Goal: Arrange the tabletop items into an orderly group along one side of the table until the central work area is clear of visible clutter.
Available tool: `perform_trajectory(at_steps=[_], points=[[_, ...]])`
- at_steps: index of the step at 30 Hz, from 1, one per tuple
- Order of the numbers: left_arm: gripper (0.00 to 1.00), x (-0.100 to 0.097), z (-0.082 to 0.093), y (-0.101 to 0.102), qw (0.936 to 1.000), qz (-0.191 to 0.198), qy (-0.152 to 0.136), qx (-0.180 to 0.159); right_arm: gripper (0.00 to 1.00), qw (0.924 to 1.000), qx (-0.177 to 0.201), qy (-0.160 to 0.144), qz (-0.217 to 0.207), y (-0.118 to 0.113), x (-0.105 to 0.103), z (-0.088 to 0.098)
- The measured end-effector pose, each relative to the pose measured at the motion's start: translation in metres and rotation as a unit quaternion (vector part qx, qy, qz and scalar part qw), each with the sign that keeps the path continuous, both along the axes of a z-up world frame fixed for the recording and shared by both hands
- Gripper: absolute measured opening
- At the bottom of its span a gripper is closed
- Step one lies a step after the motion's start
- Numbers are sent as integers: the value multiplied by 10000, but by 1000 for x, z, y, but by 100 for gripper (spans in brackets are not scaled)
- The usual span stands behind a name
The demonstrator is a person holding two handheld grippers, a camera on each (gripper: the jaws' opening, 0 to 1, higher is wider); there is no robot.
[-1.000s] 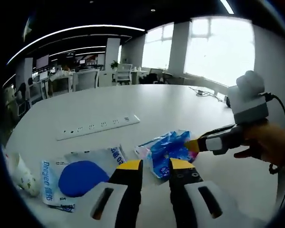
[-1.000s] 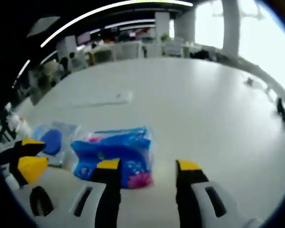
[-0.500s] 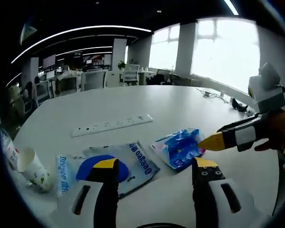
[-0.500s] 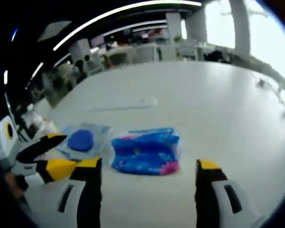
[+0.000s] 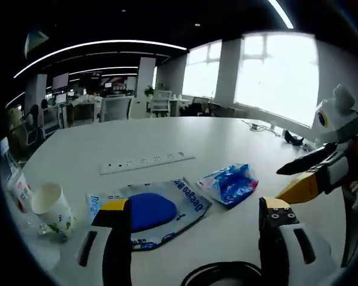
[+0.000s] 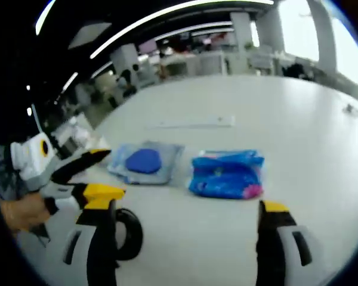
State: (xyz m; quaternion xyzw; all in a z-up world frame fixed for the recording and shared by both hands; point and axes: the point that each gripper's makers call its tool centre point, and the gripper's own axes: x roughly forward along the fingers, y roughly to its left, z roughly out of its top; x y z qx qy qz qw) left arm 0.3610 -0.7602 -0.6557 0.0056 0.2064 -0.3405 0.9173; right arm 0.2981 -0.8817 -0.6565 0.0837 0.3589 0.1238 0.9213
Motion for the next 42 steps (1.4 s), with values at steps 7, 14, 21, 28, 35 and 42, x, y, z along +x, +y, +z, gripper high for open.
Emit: perform_trajectory(at_steps=[7, 14, 21, 28, 35, 42], points=[[93, -9, -11, 21, 9999, 13, 91, 140, 96, 9998, -33, 41, 201, 22, -22, -4], [97, -16, -13, 36, 9998, 20, 92, 157, 95, 9993, -95, 138, 348, 38, -38, -13], [97, -23, -24, 53, 9994, -25, 162, 301, 94, 9987, -139, 214, 451, 52, -50, -23], [92, -34, -34, 66, 9989, -91, 338, 326, 87, 9983, -234, 252, 476, 63, -57, -39], [84, -48, -44, 68, 9973, -363, 405, 487, 72, 9984, -234, 255, 456, 76, -63, -52], [63, -61, -57, 71, 9956, -387, 651, 547, 54, 9989, -159, 273, 338, 86, -65, -63]])
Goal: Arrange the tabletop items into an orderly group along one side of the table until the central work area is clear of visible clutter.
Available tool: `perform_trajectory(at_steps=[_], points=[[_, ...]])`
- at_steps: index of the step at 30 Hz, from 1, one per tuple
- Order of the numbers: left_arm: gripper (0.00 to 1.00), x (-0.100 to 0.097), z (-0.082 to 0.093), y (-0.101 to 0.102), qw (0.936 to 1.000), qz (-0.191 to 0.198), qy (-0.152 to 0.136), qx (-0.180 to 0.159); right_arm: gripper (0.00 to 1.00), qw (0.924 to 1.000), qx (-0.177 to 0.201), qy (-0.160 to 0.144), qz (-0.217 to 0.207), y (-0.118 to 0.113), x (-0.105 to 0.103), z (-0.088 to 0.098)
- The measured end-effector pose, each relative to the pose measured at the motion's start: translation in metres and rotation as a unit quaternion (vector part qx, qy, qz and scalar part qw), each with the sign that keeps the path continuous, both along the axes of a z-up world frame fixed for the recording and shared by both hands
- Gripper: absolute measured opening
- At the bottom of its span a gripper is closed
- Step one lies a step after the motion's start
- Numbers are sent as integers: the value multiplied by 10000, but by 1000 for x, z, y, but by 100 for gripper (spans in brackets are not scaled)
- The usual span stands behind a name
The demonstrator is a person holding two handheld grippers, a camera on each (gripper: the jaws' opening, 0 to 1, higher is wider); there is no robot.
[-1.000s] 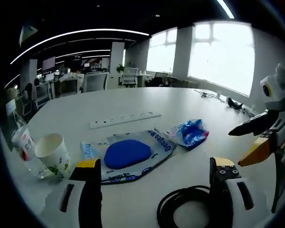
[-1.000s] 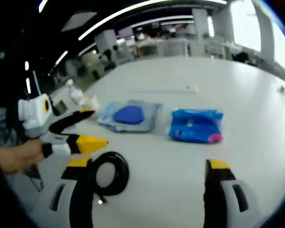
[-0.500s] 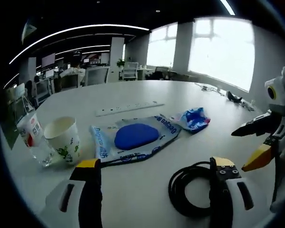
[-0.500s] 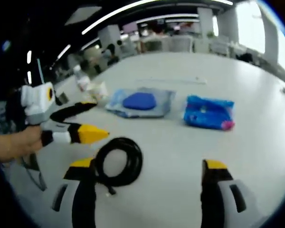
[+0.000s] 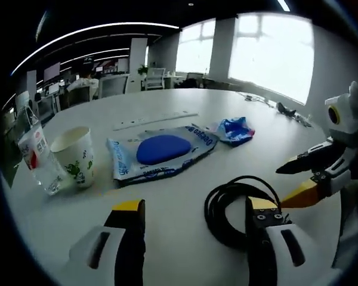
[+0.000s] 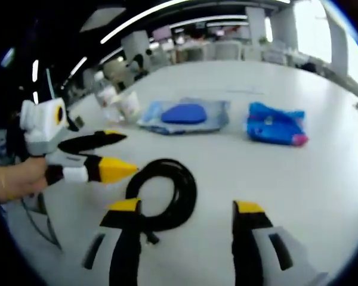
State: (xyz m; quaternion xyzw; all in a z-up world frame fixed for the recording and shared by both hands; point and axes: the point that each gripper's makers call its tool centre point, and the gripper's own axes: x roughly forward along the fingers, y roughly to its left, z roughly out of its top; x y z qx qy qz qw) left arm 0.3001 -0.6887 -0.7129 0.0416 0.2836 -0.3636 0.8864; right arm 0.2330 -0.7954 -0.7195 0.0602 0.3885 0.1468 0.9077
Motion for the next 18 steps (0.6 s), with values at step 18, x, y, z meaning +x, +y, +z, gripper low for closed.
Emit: perform_trajectory(at_steps=[18], points=[[29, -26, -22, -5, 9975, 135, 632, -270, 22, 9997, 10, 170, -189, 11, -3, -11]])
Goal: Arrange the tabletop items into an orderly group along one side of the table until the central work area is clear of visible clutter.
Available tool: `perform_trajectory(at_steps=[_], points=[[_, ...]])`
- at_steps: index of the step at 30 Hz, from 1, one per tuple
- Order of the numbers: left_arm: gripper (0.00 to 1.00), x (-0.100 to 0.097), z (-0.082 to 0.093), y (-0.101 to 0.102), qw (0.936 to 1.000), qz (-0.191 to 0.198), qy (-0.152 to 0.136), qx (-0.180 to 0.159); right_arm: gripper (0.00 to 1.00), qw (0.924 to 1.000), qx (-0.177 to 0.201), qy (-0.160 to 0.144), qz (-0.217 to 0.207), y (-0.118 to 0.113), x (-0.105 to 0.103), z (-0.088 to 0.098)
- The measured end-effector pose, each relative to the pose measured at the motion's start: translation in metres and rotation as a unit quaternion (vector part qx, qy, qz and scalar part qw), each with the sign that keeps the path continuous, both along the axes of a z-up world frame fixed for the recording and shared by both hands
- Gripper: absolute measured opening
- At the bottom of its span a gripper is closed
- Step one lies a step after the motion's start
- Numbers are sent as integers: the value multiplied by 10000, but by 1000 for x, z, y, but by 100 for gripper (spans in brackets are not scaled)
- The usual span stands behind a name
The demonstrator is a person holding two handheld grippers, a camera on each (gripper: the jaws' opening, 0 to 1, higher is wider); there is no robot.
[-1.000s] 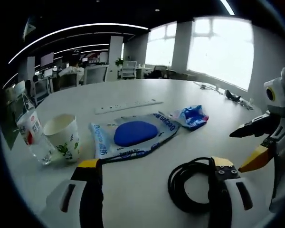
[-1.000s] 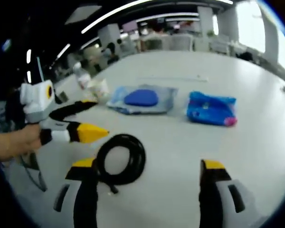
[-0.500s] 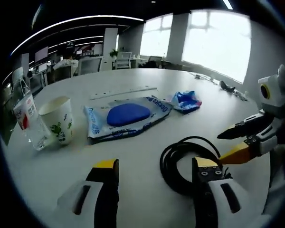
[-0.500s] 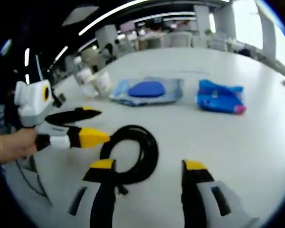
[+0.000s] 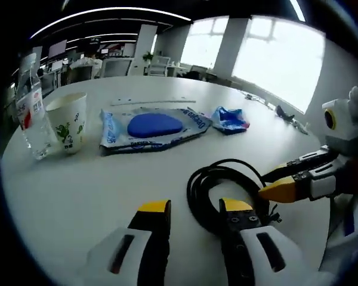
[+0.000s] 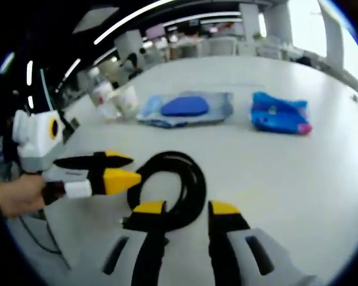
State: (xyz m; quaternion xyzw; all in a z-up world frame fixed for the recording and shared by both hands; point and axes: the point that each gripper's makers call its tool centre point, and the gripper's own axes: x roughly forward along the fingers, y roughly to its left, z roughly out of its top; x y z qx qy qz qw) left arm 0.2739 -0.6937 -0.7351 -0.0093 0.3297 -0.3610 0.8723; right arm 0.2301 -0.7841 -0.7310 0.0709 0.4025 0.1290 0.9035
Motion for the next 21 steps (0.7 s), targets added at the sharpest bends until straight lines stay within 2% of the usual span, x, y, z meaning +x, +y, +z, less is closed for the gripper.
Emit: perform_trajectory(at_steps=[2, 4, 7, 9, 14, 21], points=[[25, -2, -2, 0, 10000, 44, 76, -36, 19, 10000, 13, 28, -57, 0, 0, -1], [19, -5, -3, -2, 9994, 86, 291, -141, 16, 9998, 34, 98, -162, -1, -2, -3], [13, -4, -1, -3, 9997, 99, 186, -110, 12, 9995, 105, 91, -271, -1, -1, -2], [7, -7, -1, -8, 9994, 21, 277, -214, 7, 9991, 217, 93, -351, 0, 0, 0], [3, -5, 0, -8, 9987, 208, 379, -266, 2, 9985, 192, 126, -487, -5, 0, -1], [2, -5, 3, -10, 9982, 280, 403, -334, 1, 9972, 430, 151, -598, -3, 0, 2]])
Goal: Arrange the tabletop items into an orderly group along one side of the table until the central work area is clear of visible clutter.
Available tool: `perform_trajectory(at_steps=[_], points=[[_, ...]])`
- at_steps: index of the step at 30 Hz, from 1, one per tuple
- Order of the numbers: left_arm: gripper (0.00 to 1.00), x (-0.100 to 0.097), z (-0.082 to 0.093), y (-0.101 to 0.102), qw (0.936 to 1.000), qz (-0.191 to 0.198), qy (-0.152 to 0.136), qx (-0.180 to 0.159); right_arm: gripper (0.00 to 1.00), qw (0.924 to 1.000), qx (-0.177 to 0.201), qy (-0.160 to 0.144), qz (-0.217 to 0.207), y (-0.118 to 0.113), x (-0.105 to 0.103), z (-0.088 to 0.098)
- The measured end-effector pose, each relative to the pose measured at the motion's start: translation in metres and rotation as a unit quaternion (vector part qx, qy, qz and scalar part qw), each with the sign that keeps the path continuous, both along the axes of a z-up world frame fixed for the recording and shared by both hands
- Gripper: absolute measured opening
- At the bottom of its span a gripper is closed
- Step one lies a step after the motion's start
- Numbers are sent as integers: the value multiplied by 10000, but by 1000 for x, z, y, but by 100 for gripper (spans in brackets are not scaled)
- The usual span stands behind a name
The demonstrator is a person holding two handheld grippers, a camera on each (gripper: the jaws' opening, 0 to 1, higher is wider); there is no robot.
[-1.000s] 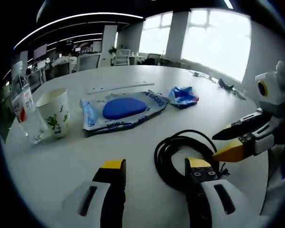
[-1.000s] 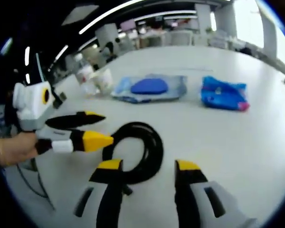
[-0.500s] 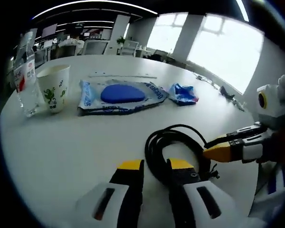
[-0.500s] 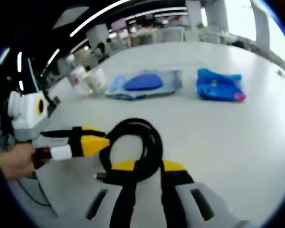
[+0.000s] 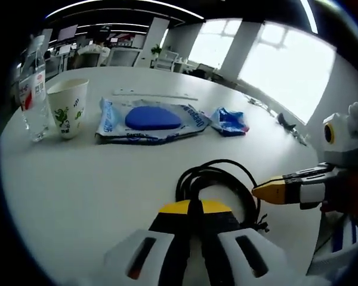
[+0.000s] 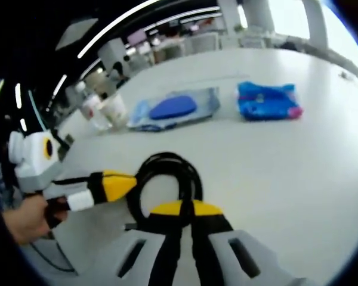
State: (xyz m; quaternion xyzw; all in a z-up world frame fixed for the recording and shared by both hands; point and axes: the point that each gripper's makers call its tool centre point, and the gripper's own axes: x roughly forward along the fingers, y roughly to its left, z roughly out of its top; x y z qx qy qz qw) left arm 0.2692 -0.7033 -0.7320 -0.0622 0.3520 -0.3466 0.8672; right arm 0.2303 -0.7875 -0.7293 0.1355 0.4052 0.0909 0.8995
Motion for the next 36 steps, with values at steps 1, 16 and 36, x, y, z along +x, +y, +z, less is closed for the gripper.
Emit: perform_trajectory(at_steps=[1, 16, 36], points=[[2, 0, 1, -1, 10000, 1, 0, -25, 1, 10000, 24, 8, -12, 0, 0, 0], [2, 4, 22, 0, 9996, 59, -91, -251, 0, 9985, 490, -160, -189, -1, 1, 23], [2, 18, 57, -33, 9977, -175, -412, -518, 0, 9946, 719, -522, -543, -33, 11, 61]])
